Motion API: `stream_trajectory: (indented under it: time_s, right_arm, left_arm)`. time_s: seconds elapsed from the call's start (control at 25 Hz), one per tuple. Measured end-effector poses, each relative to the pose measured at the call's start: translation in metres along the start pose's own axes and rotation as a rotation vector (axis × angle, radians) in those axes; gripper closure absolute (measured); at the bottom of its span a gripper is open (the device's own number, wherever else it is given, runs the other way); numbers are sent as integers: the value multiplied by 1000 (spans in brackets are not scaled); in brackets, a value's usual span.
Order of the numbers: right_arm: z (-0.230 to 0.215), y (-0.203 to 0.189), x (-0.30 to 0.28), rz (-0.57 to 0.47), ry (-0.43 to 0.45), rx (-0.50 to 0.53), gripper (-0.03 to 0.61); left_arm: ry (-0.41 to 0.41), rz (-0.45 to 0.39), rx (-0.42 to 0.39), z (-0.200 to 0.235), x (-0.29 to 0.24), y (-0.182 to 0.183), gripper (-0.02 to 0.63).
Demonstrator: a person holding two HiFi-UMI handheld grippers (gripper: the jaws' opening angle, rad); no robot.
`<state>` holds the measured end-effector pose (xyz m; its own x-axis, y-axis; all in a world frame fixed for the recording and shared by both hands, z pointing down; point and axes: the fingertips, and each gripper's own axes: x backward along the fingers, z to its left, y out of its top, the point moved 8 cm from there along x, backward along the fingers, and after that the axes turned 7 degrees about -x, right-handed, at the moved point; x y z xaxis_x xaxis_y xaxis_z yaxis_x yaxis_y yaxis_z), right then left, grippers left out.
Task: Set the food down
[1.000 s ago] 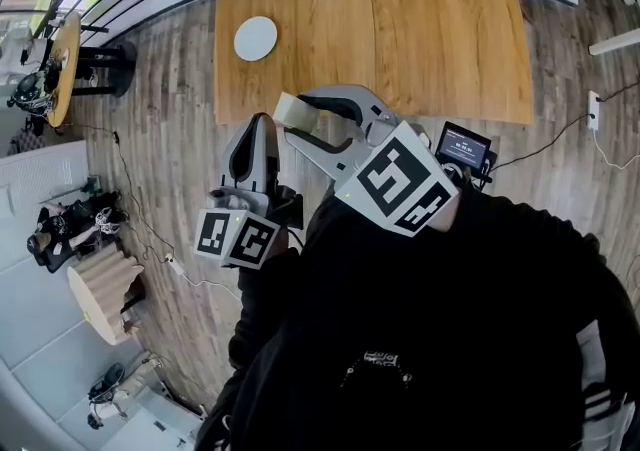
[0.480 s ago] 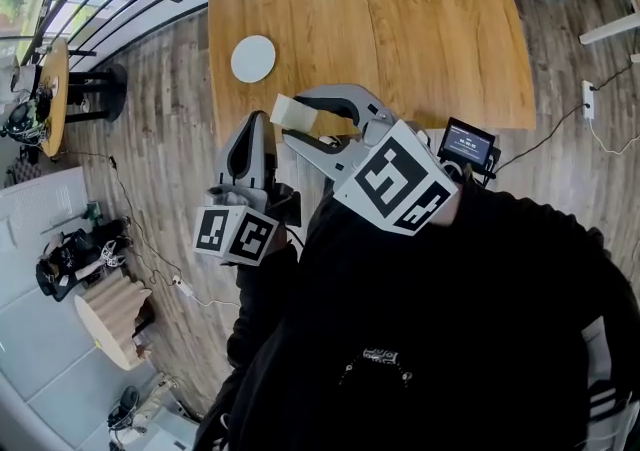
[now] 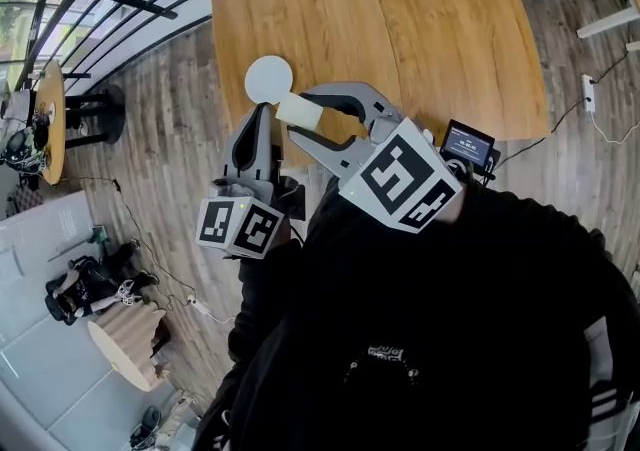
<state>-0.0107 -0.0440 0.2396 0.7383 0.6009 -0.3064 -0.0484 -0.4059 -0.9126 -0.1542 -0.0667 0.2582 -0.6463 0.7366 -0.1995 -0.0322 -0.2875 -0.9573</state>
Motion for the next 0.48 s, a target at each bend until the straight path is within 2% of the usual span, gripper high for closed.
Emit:
stream_trajectory:
  time_s: [0.28,0.48]
  right_arm:
    - [0,22,-53,-7,-51,-8,405]
    - [6,31,-82,-14,-86,-11,405]
  left_arm:
    - [-60,19,1,58,-12,15,616]
    - [-133,4,55,94,-18,23,617]
